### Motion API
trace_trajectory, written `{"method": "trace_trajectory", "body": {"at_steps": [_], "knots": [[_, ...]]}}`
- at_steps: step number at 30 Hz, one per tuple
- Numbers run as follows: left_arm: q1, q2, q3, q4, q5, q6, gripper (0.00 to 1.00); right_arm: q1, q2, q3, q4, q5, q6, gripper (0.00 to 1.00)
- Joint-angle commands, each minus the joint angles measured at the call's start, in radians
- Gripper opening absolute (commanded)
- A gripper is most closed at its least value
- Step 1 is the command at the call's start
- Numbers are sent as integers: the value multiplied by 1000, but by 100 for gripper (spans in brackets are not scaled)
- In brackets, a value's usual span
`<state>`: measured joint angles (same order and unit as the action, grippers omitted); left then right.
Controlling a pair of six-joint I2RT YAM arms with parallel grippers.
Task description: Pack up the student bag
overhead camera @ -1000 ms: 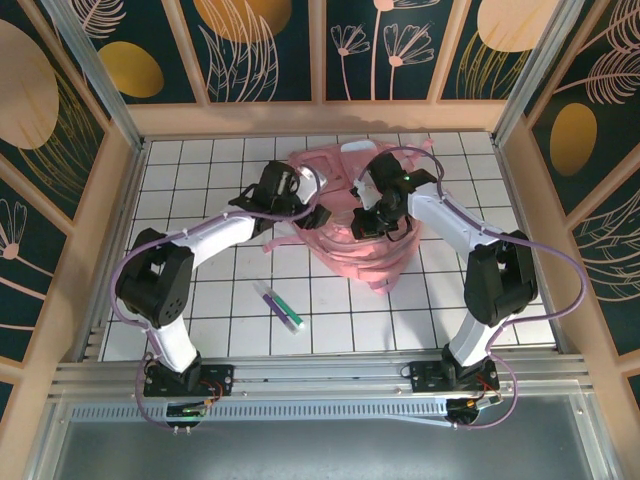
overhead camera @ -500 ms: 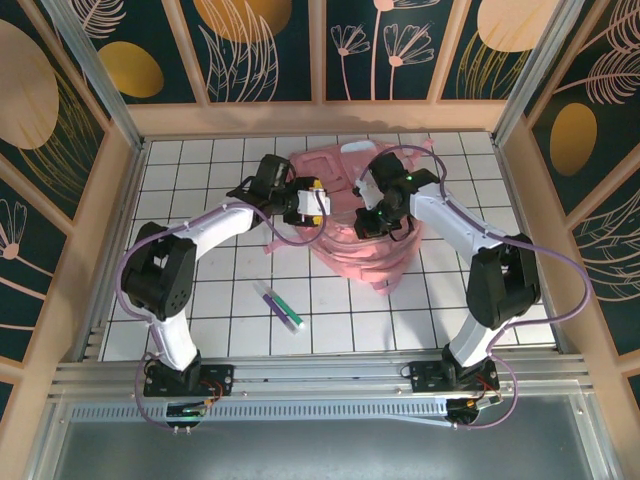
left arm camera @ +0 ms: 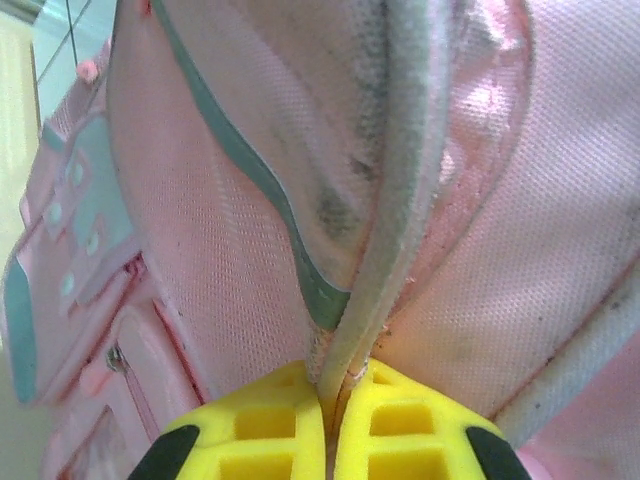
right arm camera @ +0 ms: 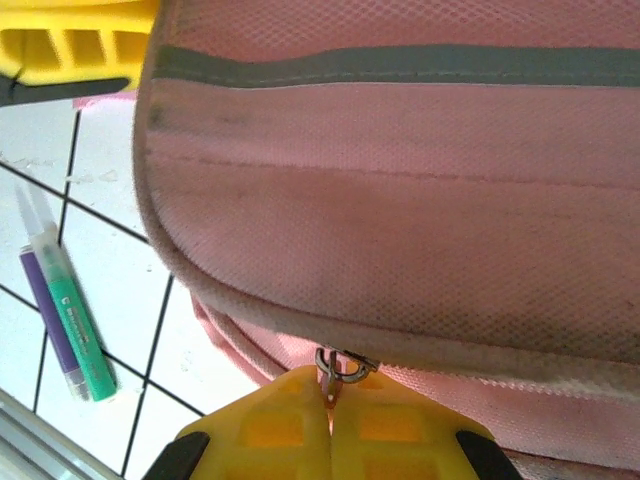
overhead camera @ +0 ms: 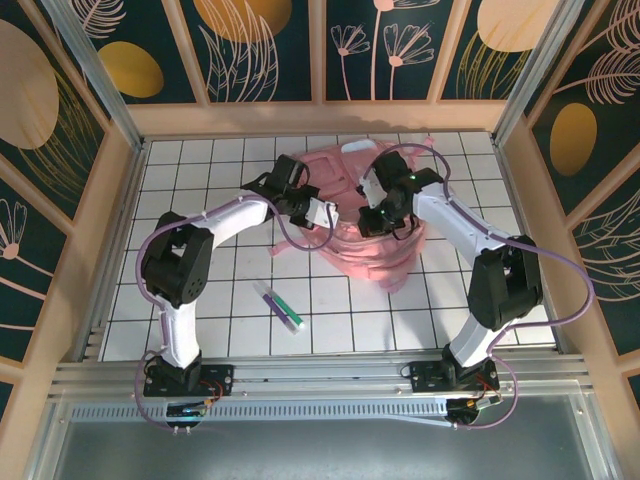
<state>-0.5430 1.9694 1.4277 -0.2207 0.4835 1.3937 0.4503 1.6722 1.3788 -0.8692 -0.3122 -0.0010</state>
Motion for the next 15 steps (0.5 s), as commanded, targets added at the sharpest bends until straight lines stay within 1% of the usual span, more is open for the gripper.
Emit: {"method": "trace_trajectory", "body": {"at_steps": [1,3,6,9,11,12,14,15], "knots": [[-14,-20,9,-22,80,26,0,-22,-11,12,-28,44,1,0],[-22,-55,-22,0,34,-38,0,-34,-2,21,-31,70,5,0],[-35,-107,-39,-1,-81,-240,0,-44,19,55,-33,80,3,0],[-68,-182,-106,8,-180,-386,0,-38,58,95,-21,51,-2,0],[-100,-241,-156,12,-233,-485,0,-16,97,139,-25,29,-15,0],[-113,-266,-173,19,-251,-547,0,-7,118,161,-31,24,-19,0],[-119,-338,-207,37,-270,-729,0,9,154,207,-42,4,-26,0],[-120,-365,-223,43,-288,-791,0,11,163,217,-39,-7,-27,0]]}}
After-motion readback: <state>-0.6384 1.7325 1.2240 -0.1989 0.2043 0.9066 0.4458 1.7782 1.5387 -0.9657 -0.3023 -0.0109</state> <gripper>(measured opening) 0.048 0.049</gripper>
